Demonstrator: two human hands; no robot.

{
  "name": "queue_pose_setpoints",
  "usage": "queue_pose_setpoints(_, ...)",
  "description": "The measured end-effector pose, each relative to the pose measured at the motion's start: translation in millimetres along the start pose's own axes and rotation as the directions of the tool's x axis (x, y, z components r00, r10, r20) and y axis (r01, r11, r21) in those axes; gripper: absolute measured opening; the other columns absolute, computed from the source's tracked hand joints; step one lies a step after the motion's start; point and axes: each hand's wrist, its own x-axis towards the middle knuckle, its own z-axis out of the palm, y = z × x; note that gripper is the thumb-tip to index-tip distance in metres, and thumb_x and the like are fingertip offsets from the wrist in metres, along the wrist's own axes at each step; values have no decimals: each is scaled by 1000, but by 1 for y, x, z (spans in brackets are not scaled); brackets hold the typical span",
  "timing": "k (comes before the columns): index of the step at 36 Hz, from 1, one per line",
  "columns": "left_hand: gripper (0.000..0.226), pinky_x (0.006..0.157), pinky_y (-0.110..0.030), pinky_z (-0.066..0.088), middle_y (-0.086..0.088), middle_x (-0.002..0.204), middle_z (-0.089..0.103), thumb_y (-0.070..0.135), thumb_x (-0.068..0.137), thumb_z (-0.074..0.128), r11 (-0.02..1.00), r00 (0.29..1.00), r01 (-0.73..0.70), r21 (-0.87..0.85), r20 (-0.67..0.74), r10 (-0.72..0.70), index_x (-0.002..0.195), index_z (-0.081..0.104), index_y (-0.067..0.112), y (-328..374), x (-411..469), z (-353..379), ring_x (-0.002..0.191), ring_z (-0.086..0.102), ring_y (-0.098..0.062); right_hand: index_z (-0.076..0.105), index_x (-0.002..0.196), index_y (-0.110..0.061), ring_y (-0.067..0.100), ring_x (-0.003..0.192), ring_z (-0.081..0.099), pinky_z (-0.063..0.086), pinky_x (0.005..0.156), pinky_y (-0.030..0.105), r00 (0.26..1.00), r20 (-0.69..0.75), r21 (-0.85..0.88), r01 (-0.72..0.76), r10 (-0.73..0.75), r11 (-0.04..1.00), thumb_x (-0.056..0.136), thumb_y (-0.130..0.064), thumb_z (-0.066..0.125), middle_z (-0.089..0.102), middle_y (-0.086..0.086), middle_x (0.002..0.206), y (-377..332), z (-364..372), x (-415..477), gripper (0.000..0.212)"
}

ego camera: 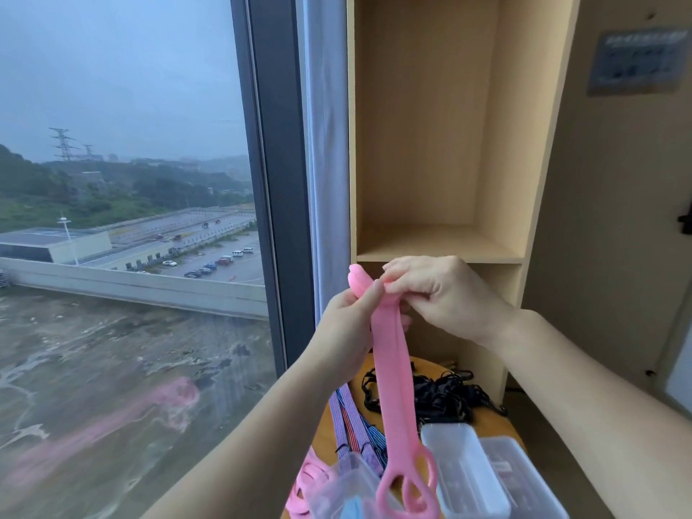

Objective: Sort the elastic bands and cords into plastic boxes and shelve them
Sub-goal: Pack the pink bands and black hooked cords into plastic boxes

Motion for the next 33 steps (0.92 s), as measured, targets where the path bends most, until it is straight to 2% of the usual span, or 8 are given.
queue_pose_setpoints(4, 28, 52, -20, 51, -15, 87, 71, 28, 101, 51, 998, 999, -41, 37, 1, 41, 110, 66, 7, -3, 0, -1, 73, 69, -18, 71, 110, -15, 16, 113, 61, 50, 97, 25, 947, -152, 121, -266, 282, 956, 82, 15, 64, 60, 7, 126, -6, 14, -18, 42)
queue_pose_setpoints(9, 26, 63, -24, 51, -8, 91, 72, 29, 98, 56, 978, 994, -88, 189, -41, 97, 112, 63, 7, -15, -3, -2, 76, 67, -14, 29, 143, -19, -6, 121, 50, 44, 96, 13, 696, -86, 720, -451, 713, 528, 95, 5, 51, 43, 5, 142, -27, 45, -35, 58)
queue_pose_setpoints(12, 31, 76, -40, 53, -21, 102, 69, 44, 87, 65, 979, 993, -91, 183, -63, 104, 104, 69, 19, -21, -5, -3, 89, 66, -25, 19, 151, -15, -2, 121, 54, 46, 96, 17, 616, -12, 762, -504, 788, 406, 94, -17, 57, 45, 0, 144, -31, 58, -43, 69)
queue_pose_setpoints(14, 29, 63, -30, 55, -12, 90, 71, 46, 85, 66, 981, 989, -108, 162, -77, 122, 103, 69, 22, -20, -5, -4, 79, 67, -18, 20, 153, -17, 6, 125, 52, 44, 101, 25, 563, 55, 768, -551, 825, 325, 83, -37, 61, 42, 0, 147, -30, 62, -48, 83)
queue_pose_setpoints(17, 26, 62, -27, 53, -14, 98, 73, 31, 92, 55, 990, 987, -118, 79, -99, 126, 112, 60, 15, -17, 0, -5, 82, 70, -19, 51, 135, -12, 11, 104, 63, 50, 85, 23, 643, 190, 796, -543, 742, 267, 83, -38, 59, 64, 3, 123, -31, 67, -52, 58)
queue_pose_setpoints(23, 27, 77, -33, 54, -12, 116, 70, 36, 93, 52, 991, 988, -128, 29, -82, 129, 113, 60, 20, -13, 6, -2, 105, 68, -19, 69, 83, -31, 13, 61, 53, 45, 56, 26, 697, 140, 755, -535, 703, 380, 92, -27, 62, 63, -4, 70, -34, 79, -56, 11)
queue_pose_setpoints(28, 32, 75, -27, 54, 0, 108, 70, 43, 89, 53, 971, 987, -146, 189, -38, 156, 116, 58, 25, -8, 12, -8, 94, 66, -12, 54, 112, -38, 14, 93, 67, 58, 76, 30, 671, -8, 642, -566, 742, 518, 73, -15, 85, 61, -3, 112, -27, 79, -59, 54)
queue_pose_setpoints(33, 37, 72, -22, 47, 13, 89, 67, 50, 87, 53, 938, 989, -135, 318, -21, 149, 119, 53, 32, -5, 17, -10, 82, 64, -4, 55, 82, -37, 3, 74, 55, 42, 68, 9, 722, -301, 286, -555, 623, 781, 73, -9, 82, 53, -6, 94, -27, 84, -62, 39)
